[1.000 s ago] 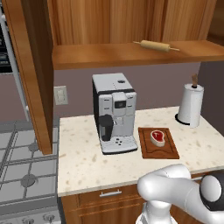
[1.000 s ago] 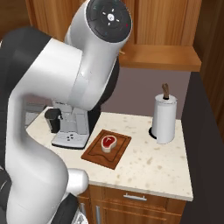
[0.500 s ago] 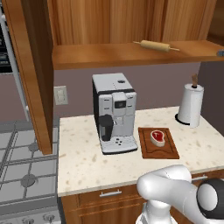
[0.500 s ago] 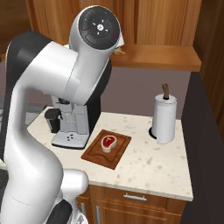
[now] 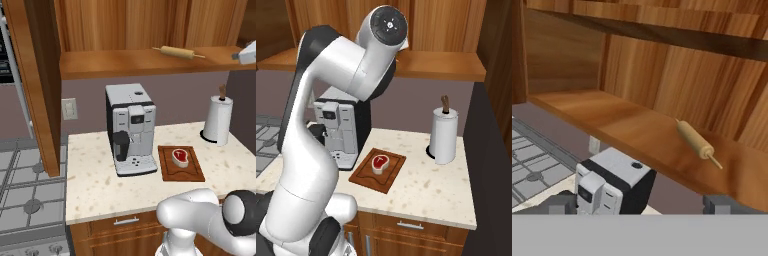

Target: Open the cabinet, retrieve the rolling pin, and place it next to the meat on the cutting board to prepare for tenderizing.

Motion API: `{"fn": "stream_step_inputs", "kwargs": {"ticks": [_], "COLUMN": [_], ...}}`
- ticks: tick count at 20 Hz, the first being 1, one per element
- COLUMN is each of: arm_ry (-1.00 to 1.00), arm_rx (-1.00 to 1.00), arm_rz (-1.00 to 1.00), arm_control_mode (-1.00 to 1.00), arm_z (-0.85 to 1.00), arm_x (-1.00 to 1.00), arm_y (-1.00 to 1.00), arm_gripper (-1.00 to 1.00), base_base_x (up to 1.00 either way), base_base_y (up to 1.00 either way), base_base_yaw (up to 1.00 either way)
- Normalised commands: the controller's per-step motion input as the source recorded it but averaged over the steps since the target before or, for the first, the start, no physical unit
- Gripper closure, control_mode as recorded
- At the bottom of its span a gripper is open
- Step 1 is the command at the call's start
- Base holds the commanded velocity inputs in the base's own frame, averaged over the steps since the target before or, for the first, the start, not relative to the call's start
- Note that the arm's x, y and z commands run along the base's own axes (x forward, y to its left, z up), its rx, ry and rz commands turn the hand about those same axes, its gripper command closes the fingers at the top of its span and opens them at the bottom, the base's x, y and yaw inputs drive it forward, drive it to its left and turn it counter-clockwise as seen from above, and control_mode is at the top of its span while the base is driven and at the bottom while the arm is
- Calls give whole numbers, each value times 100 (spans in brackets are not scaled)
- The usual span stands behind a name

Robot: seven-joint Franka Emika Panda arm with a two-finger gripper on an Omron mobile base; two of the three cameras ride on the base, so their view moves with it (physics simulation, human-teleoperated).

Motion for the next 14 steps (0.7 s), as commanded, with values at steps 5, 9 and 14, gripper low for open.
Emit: {"fn": "stream_step_inputs", "kwargs": {"ticks": [5, 9, 14], "arm_ry": [1, 0, 0], "arm_rx": [0, 0, 0], "arm_rz": [0, 0, 0], "arm_control_mode": [-100, -100, -100], "arm_z": [-1, -1, -3], "arm_x": [49, 40, 41], "arm_y": [-11, -8, -6], "arm_gripper": [-100, -100, -100], "base_base_x": [0, 0, 0], "base_base_y": [0, 0, 0], "base_base_yaw": [0, 0, 0]}}
